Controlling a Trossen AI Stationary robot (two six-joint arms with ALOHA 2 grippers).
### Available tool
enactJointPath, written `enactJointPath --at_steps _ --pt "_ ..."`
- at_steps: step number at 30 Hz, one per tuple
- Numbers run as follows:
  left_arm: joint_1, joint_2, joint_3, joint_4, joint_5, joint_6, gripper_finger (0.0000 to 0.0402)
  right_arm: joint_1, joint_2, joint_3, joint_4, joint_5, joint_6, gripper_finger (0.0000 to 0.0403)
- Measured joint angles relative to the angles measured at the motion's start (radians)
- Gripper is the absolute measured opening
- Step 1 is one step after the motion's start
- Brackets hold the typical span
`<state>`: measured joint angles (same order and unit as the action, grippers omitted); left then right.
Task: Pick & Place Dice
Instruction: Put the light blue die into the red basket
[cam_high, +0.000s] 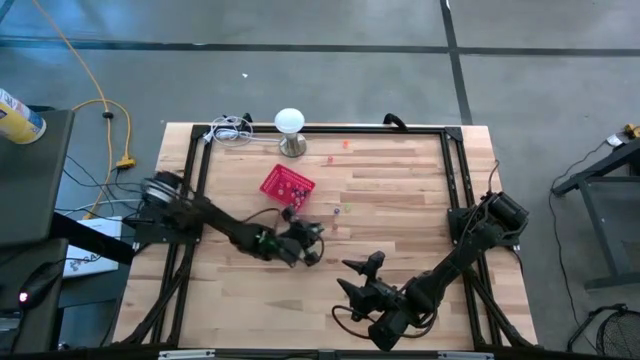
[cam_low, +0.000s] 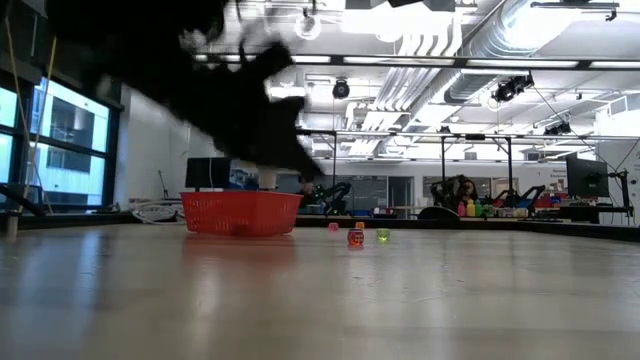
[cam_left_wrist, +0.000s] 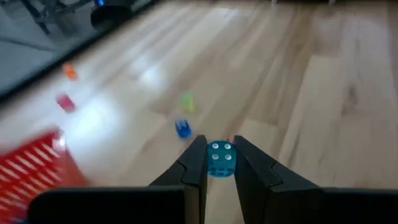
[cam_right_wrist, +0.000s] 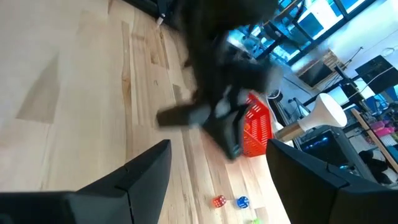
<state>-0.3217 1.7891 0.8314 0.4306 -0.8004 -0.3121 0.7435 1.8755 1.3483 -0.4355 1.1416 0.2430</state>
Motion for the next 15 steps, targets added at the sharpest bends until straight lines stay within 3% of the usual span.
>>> enactJointPath --at_steps 6,11,15 --pt "0.016 -0.249 0.0 -0.282 0.02 -0.027 0.0045 0.0 0.0 0.0 -0.025 0.0 0.023 0.0254" --pt "0.085 -0.366 -0.001 -0.515 0.069 -0.104 0.0045 0.0 0.0 0.0 -0.024 0.005 0.026 0.0254" --pt "0.195 -0.382 -0.001 -0.588 0.25 -0.158 0.0045 -0.01 0.0 0.0 -0.012 0.002 0.031 0.0254"
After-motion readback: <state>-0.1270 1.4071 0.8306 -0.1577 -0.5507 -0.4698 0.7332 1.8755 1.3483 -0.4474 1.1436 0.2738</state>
